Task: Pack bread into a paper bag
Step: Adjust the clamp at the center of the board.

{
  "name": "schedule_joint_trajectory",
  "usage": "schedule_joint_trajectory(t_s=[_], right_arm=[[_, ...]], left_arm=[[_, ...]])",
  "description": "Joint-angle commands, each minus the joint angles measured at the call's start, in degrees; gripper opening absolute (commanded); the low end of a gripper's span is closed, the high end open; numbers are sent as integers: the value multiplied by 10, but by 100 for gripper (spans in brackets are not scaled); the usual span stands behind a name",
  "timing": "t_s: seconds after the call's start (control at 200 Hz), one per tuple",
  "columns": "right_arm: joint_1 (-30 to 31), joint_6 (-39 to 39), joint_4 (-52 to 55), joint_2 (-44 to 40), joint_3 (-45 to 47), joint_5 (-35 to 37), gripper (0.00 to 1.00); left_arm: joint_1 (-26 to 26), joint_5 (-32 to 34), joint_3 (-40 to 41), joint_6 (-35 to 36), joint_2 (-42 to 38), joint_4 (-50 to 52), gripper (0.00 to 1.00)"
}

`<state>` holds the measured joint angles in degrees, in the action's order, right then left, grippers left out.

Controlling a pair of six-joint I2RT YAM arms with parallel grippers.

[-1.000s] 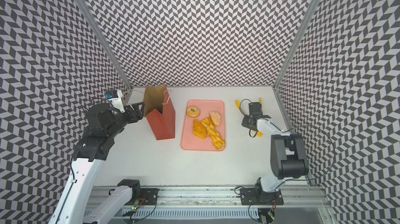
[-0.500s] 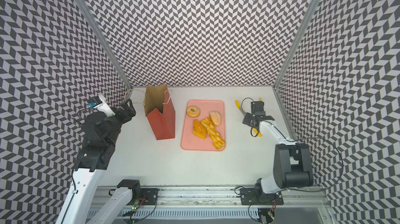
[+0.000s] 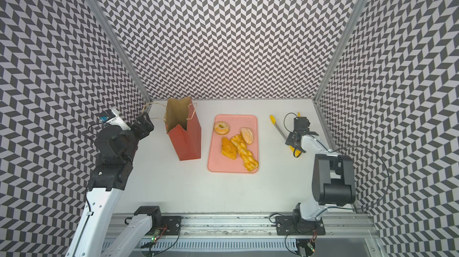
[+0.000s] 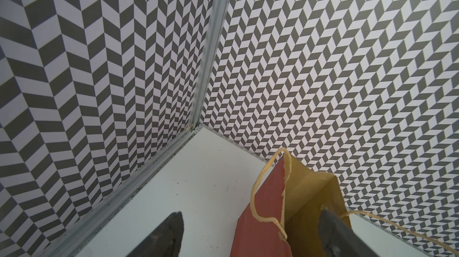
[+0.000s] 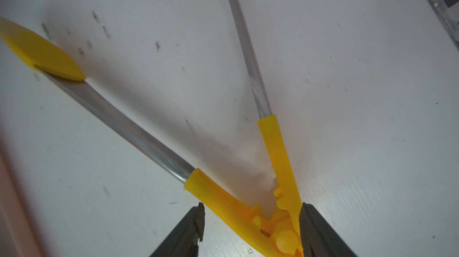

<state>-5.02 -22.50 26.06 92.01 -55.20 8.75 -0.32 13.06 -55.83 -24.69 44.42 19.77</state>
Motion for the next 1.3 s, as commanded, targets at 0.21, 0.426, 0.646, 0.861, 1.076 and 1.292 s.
schedule_joint_trajectory(t_s=[0.21, 0.426, 0.646, 0.861, 1.076, 1.292], right_arm=[[-25, 13, -12, 34, -24, -36, 66], [-39, 22, -15, 80, -47, -58, 58], [-40, 32, -19, 105, -73, -78, 49], [-40, 45, -15, 128, -111, -93, 49], [-33, 57, -12, 155, -145, -126, 48], [-5, 76, -11, 171, -162, -161, 48]], left_arm=[[8, -36, -11, 32, 2, 9, 90], [13, -45, -8, 34, -2, 9, 90], [15, -51, -6, 35, -2, 8, 91], [24, -66, -4, 32, 3, 2, 91], [31, -75, -4, 29, 7, -1, 91], [41, -92, -2, 28, 14, -5, 92]])
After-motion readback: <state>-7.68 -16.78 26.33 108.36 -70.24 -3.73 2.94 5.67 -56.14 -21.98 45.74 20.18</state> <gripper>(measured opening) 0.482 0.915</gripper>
